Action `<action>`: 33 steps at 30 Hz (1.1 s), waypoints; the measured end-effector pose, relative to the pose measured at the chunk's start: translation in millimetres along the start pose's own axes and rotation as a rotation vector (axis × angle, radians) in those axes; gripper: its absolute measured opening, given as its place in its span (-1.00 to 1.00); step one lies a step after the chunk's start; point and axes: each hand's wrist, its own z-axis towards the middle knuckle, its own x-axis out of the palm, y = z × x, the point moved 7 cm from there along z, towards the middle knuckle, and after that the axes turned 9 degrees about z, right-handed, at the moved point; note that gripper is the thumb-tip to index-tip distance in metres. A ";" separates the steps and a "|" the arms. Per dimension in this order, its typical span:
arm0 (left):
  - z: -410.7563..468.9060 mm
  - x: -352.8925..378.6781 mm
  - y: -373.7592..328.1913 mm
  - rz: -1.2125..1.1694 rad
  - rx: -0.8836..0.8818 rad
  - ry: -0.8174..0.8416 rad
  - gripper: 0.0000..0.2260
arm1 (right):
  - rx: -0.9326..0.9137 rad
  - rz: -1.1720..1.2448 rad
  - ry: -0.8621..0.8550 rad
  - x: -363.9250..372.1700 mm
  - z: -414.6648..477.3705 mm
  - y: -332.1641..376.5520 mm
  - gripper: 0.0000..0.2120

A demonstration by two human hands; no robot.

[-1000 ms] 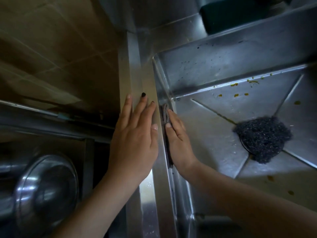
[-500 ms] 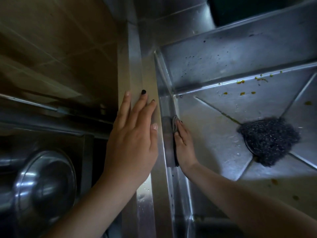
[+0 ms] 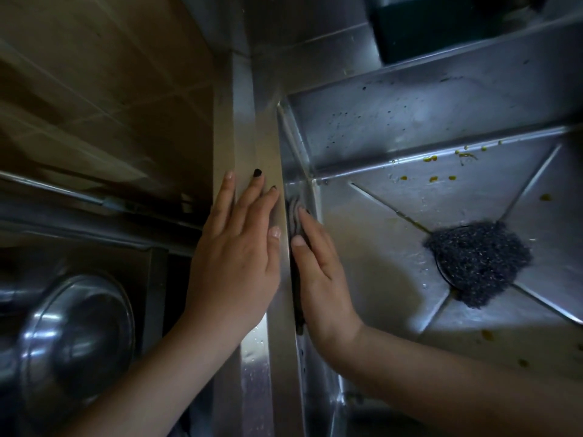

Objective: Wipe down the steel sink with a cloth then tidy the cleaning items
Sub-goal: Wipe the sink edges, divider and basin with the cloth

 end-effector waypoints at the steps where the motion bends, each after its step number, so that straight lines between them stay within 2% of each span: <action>1: 0.2 0.0 0.1 -0.004 -0.003 -0.003 -0.56 | -0.022 0.011 0.006 2.3 3.6 7.7 -0.67; 9: 1.2 -0.2 0.5 -0.009 0.001 -0.010 -0.56 | -0.133 -0.073 -0.078 -1.2 69.7 -9.0 -0.55; 15: 0.5 -0.7 0.4 -0.021 0.000 -0.006 -0.56 | -0.003 -0.134 -0.123 -23.5 98.0 -64.2 -0.64; 18: 0.0 -0.6 1.0 -0.024 -0.003 -0.008 -0.56 | 0.046 -0.184 -0.123 -31.9 88.8 -90.0 -0.52; 26: -0.9 0.5 2.2 -0.031 -0.011 0.004 -0.55 | 0.108 -0.250 -0.115 -45.7 19.8 -111.9 -0.59; 30: -1.5 1.3 1.9 -0.028 -0.015 0.011 -0.54 | 0.172 -0.206 -0.095 -38.7 -13.1 -94.0 -0.59; 33: -1.6 2.5 1.5 -0.017 -0.020 0.017 -0.53 | 0.135 -0.071 -0.067 -23.3 -15.2 -56.5 -0.63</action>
